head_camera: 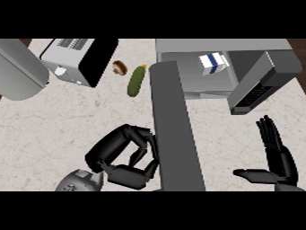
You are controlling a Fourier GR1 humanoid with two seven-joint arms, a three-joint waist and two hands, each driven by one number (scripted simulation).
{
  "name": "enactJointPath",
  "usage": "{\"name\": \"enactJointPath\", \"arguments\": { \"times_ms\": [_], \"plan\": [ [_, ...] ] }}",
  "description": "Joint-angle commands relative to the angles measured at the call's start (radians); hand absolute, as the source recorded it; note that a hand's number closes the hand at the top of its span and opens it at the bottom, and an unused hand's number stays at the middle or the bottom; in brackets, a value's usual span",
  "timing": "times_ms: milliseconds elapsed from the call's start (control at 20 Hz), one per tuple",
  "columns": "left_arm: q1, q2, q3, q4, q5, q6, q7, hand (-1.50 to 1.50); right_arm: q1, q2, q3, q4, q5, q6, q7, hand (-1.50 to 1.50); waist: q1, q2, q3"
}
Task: Pick up the milk, place it into the microwave and close the microwave
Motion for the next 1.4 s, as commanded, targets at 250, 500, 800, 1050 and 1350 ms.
{"name": "enactJointPath", "arguments": {
  "times_ms": [250,500,800,1050,1350],
  "plan": [
    [-0.137,-0.001,-0.269,0.423,-0.074,0.313,-0.200,1.50,0.242,-0.055,0.056,-0.329,-0.011,0.081,0.001,-1.50,-0.015,0.005,-0.001],
    [-0.250,-0.001,-0.337,0.620,0.031,0.520,-0.387,1.50,0.262,-0.061,0.077,-0.474,-0.094,0.163,0.074,-1.50,-0.040,0.011,-0.002],
    [-0.299,-0.001,-0.488,0.694,0.228,0.666,-0.433,1.50,0.316,-0.129,0.059,-0.654,-0.212,0.239,0.175,-1.50,-0.060,0.014,-0.003],
    [-0.398,-0.001,-0.568,0.743,0.371,0.662,-0.376,1.50,0.312,-0.145,0.078,-0.728,-0.240,0.249,0.218,-1.50,-0.101,0.024,-0.003],
    [-0.413,-0.001,-0.620,0.687,0.491,0.768,-0.460,1.50,0.314,-0.178,0.099,-0.815,-0.288,0.291,0.283,-1.50,-0.136,0.030,-0.005]
  ]
}}
